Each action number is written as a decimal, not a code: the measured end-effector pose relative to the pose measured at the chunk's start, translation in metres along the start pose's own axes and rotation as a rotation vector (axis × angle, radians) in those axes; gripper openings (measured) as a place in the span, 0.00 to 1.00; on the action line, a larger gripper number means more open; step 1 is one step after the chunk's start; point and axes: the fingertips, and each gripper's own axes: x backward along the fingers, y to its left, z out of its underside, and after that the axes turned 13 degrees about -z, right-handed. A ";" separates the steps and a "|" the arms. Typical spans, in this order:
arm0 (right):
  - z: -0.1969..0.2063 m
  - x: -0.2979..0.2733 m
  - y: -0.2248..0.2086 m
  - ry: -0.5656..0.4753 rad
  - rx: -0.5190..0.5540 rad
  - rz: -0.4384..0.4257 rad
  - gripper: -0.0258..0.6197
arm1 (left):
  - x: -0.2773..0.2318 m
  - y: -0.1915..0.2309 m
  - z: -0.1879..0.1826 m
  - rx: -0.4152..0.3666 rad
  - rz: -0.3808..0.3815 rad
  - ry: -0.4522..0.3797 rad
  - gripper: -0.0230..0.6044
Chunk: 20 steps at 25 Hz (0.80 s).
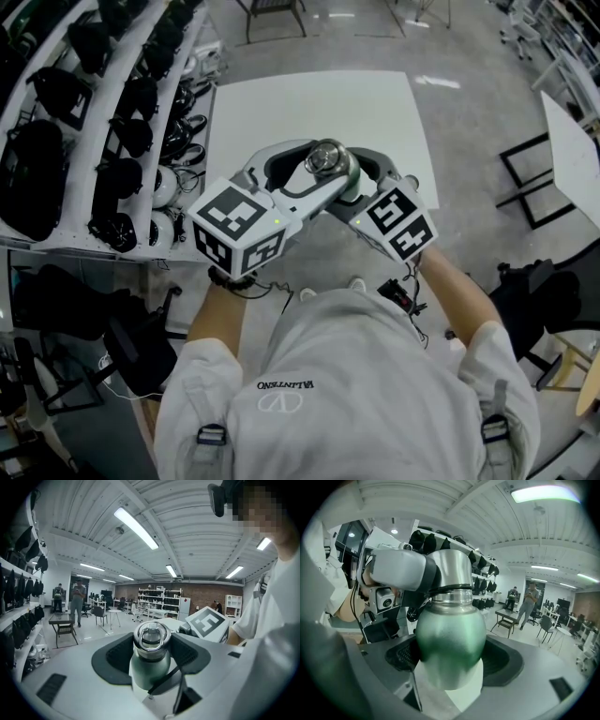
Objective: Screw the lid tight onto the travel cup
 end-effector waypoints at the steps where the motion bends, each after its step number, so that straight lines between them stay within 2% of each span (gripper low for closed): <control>1: 0.000 0.000 0.001 0.002 -0.001 -0.001 0.64 | -0.001 0.000 0.002 -0.001 0.000 0.008 0.44; 12: -0.001 -0.005 0.003 0.020 0.015 0.015 0.64 | -0.001 0.004 0.010 -0.014 -0.007 0.041 0.44; 18: 0.004 -0.012 0.007 0.037 0.022 0.012 0.64 | -0.002 0.004 0.021 -0.088 -0.001 0.153 0.44; 20: 0.004 -0.014 0.009 0.028 0.006 0.003 0.64 | -0.002 0.005 0.022 -0.090 0.002 0.153 0.44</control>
